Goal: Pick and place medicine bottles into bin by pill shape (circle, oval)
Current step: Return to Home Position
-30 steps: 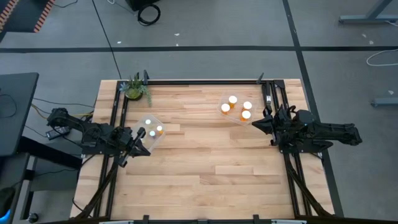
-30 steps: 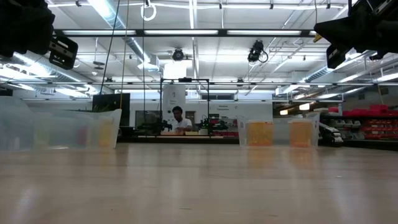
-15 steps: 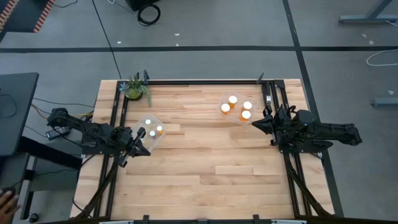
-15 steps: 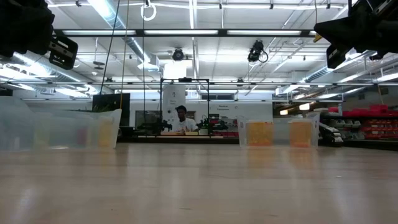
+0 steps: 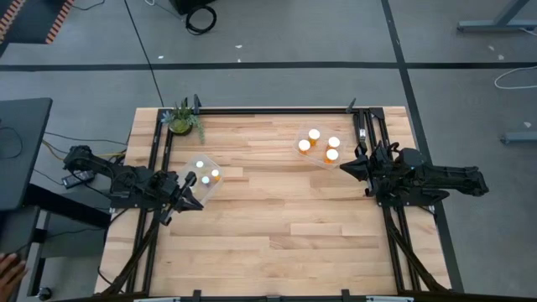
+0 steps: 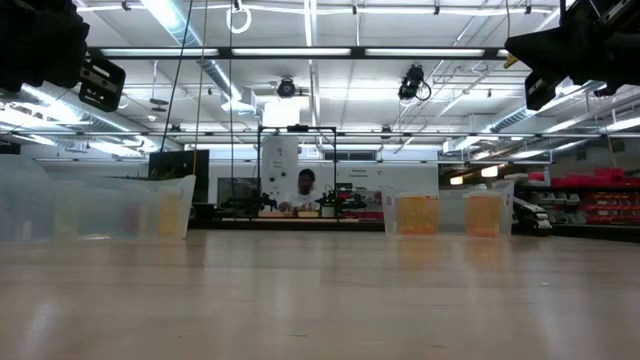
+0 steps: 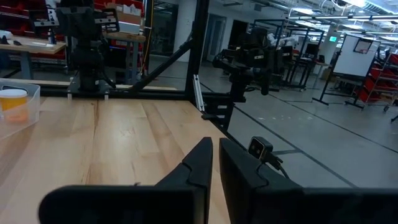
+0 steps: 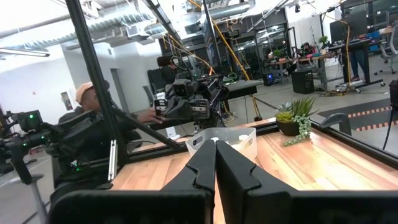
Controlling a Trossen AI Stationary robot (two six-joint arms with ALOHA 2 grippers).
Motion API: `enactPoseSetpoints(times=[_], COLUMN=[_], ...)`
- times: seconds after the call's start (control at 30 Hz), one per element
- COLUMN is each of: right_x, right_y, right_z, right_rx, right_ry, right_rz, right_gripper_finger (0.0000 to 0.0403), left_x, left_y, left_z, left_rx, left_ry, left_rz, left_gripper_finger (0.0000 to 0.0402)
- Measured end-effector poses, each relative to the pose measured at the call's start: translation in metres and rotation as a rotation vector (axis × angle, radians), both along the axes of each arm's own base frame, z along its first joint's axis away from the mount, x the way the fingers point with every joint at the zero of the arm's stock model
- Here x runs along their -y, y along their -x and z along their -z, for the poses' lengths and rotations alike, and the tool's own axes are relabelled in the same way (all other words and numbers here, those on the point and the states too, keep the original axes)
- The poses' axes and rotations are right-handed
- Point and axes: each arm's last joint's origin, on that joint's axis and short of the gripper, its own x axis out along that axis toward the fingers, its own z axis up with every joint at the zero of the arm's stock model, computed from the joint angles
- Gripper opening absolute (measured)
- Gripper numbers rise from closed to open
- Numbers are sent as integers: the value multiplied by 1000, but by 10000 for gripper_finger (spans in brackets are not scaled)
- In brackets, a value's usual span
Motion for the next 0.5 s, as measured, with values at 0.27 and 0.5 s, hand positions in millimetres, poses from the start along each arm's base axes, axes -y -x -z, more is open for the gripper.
enactPoseSetpoints(times=[0.27,0.5], right_x=[0,0], right_y=[0,0], right_z=[0,0], right_rx=[0,0], right_ry=[0,0], right_rz=[0,0], right_gripper_finger=[17,17], left_x=[0,0], left_y=[0,0], left_z=[0,0], left_rx=[0,0], left_ry=[0,-1], left_rz=[0,0], left_gripper_finger=[27,30])
